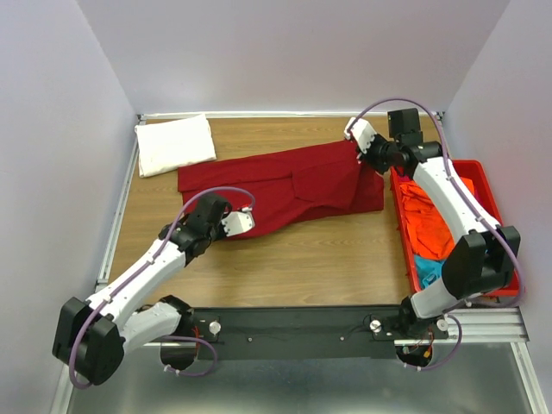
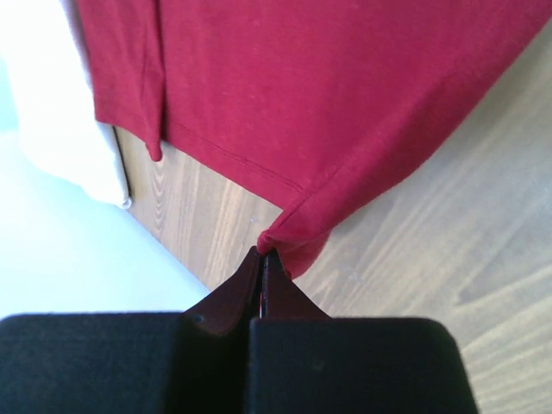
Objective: Fold and stack the t-shirts
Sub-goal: Fold the tshirt
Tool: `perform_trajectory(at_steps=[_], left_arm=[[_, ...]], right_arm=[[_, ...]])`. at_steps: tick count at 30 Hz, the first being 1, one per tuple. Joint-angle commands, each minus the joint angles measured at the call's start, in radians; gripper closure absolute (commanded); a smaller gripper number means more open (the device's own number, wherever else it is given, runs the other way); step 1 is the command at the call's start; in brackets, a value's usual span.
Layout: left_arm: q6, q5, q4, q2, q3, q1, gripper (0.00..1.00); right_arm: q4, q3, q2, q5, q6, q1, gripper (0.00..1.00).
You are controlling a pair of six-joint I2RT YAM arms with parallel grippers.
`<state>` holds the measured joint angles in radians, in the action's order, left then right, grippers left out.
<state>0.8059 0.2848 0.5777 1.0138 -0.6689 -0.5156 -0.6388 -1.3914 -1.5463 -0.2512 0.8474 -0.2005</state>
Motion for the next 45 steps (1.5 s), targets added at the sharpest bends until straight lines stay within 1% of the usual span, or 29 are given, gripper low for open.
perform_trajectory(at_steps=[1, 8, 16, 22, 28, 38, 45], left_arm=[[-0.048, 0.017, -0.058, 0.058, -0.052, 0.032, 1.0], [-0.103, 0.001, -0.072, 0.15, -0.112, 0.078, 1.0], [-0.123, 0.001, -0.108, 0.176, -0.109, 0.149, 1.0], [-0.137, -0.009, -0.139, 0.233, -0.12, 0.167, 1.0], [-0.145, 0.002, -0.174, 0.25, -0.116, 0.2, 1.0], [-0.195, 0.019, -0.216, 0.403, -0.193, 0.235, 1.0], [-0.217, 0.033, -0.236, 0.457, -0.224, 0.272, 1.0]], right_arm=[[0.041, -0.067, -0.046, 0.007, -0.028, 0.01, 0.99], [0.048, -0.149, -0.133, -0.003, -0.036, 0.018, 0.99], [0.048, -0.231, -0.227, -0.008, -0.047, 0.019, 1.0], [0.05, -0.242, -0.256, 0.0, -0.038, 0.021, 0.99], [0.05, -0.267, -0.288, -0.007, -0.036, 0.021, 0.99], [0.053, -0.311, -0.331, 0.018, -0.044, 0.021, 1.0], [0.056, -0.362, -0.373, 0.029, -0.06, 0.021, 1.0]])
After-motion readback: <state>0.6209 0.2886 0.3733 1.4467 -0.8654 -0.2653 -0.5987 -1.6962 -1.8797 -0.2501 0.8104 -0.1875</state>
